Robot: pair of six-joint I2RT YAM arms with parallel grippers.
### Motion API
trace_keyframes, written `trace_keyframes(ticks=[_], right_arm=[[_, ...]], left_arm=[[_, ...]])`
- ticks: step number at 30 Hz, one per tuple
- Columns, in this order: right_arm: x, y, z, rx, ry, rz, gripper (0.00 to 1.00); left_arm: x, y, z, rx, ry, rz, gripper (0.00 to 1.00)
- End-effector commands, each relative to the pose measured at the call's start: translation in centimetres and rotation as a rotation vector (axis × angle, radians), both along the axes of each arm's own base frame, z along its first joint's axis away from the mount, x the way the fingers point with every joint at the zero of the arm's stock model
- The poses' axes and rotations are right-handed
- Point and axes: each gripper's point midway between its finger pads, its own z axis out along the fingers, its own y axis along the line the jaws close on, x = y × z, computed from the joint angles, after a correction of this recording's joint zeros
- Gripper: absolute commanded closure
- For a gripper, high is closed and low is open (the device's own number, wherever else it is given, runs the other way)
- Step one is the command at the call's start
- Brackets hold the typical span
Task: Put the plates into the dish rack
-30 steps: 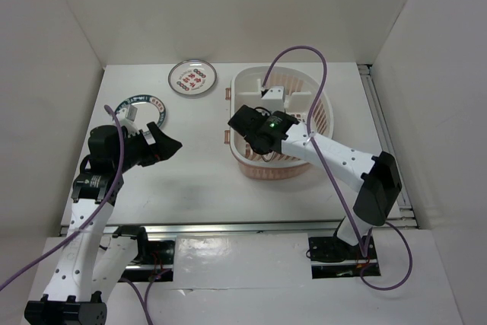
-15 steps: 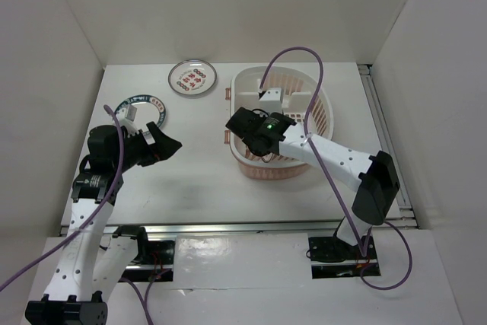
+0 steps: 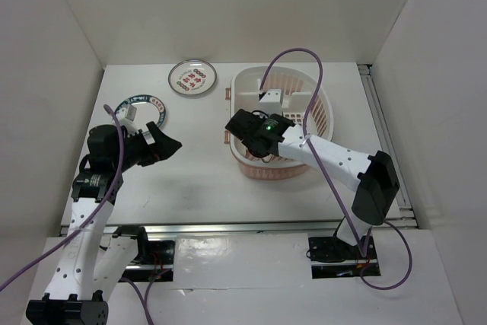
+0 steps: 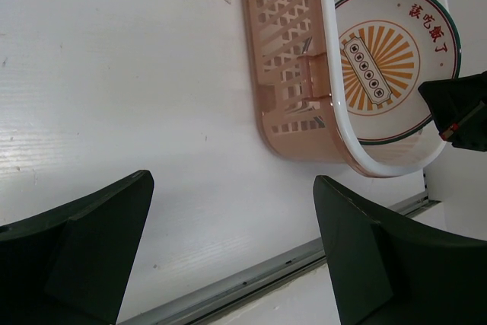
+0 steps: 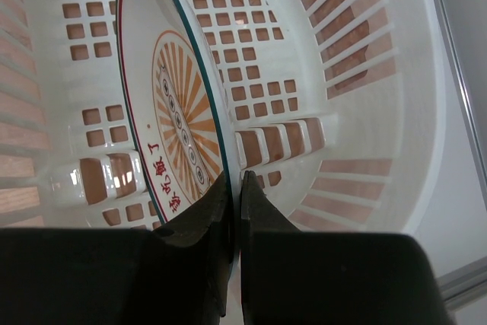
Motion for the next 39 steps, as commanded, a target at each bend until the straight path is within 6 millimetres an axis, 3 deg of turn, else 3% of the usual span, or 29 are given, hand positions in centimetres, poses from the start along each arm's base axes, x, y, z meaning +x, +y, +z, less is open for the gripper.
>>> trace_keyframes(ticks=[1, 4, 20, 39], right_arm=[[-0.3, -0.3, -1.2, -0.042, 0.013, -0.017, 1.0], [-0.3, -0.3, -1.9, -0.058, 0.027, -0.022, 1.0], [-0.9, 0.8, -1.6, -0.055, 0.021, -0.009, 0.93], [-2.6, 1.3, -4.6, -0.122, 0.039, -0.093, 0.93]], left_arm=[[0.2, -0.1, 1.8, 0.015, -0.064, -0.031, 0.0], [0.3, 0.0, 2.0, 0.012, -0.073, -0.03, 0.0], [0.4, 0.0, 2.1, -0.001, -0.074, -0.039, 0.0], [0.4, 0.0, 2.1, -0.001, -0.074, -0.039, 0.0]])
